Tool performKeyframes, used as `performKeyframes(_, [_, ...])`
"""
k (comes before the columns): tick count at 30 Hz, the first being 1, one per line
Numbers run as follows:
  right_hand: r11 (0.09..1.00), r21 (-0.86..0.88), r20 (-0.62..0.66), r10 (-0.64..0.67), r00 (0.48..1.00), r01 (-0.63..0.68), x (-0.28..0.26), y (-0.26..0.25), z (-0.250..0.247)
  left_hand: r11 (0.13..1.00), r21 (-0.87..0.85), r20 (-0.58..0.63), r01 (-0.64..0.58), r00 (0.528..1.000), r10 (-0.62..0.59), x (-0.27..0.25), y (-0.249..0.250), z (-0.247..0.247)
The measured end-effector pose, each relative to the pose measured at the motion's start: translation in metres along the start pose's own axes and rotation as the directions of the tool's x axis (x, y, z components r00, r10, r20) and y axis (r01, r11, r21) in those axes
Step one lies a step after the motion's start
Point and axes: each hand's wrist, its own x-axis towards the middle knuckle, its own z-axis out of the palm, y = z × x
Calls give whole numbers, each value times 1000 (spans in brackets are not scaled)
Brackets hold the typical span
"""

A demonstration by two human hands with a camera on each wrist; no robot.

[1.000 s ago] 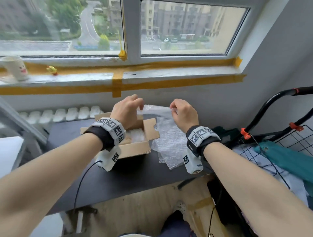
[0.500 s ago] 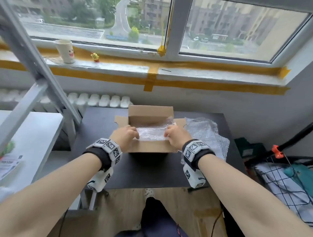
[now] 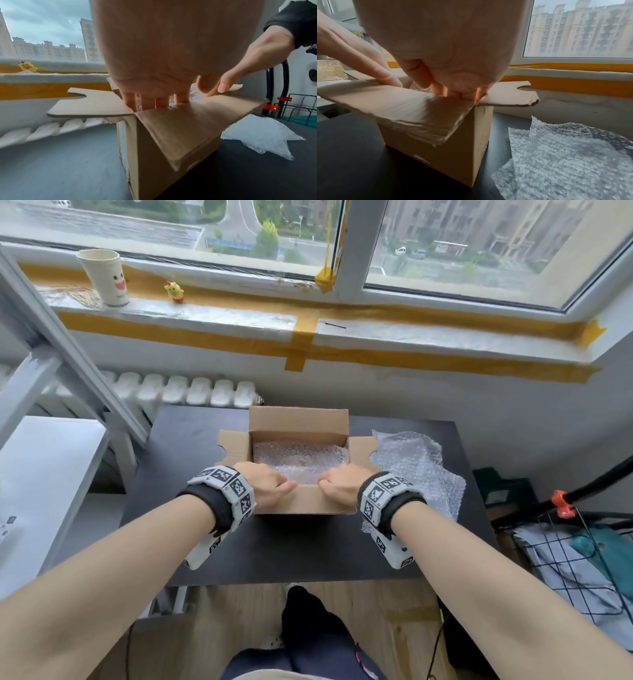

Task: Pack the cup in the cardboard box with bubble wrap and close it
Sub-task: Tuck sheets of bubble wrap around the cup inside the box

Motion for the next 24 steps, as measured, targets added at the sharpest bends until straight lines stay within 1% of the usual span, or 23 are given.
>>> performKeyframes(3, [996,-84,107,46,993,-37,7,2,3,994,8,116,105,988,-105,10,0,0])
performKeyframes(5, [995,-67,135,81,987,-73,10,1,2,989,-6,156,146,977,-143,14,2,-4])
performKeyframes(6, [997,-38,124,78,989,-73,11,0,-2,990,-25,146,141,980,-136,14,4,-8])
performKeyframes(7, [998,-1,81,55,995,-55,12,0,-5,993,-45,96,113,989,-108,17,4,-12])
performKeyframes(8, [999,29,5,28,1000,-28,11,0,-10,995,-61,18,75,997,-74,18,3,-17])
performKeyframes(9, [999,46,-103,1,995,3,10,2,-14,997,-56,-76,43,996,-48,19,2,-21])
performKeyframes(11, [999,24,-312,-27,950,37,10,7,-20,999,-27,-251,39,967,-44,21,-2,-26])
performKeyframes(12, [999,-12,-387,-38,921,36,11,10,-22,999,-12,-320,47,946,-49,22,-5,-27])
performKeyframes(13, [998,-60,-442,-55,895,31,13,13,-22,998,6,-364,59,930,-53,23,-8,-28])
performKeyframes(15, [989,-146,-492,-74,867,1,17,19,-22,995,47,-385,87,921,-62,25,-13,-28])
performKeyframes(17, [977,-210,-494,-75,866,-35,20,22,-21,991,86,-365,107,928,-69,27,-16,-27])
performKeyframes(19, [963,-265,-486,-93,869,-45,21,22,-20,984,141,-345,106,937,-52,28,-18,-25])
performKeyframes(21, [958,-284,-476,-103,873,-42,21,20,-20,981,169,-344,99,938,-36,29,-19,-25])
performKeyframes(24, [973,-232,-482,-103,870,-13,21,23,-20,993,94,-384,75,923,-33,30,-22,-24])
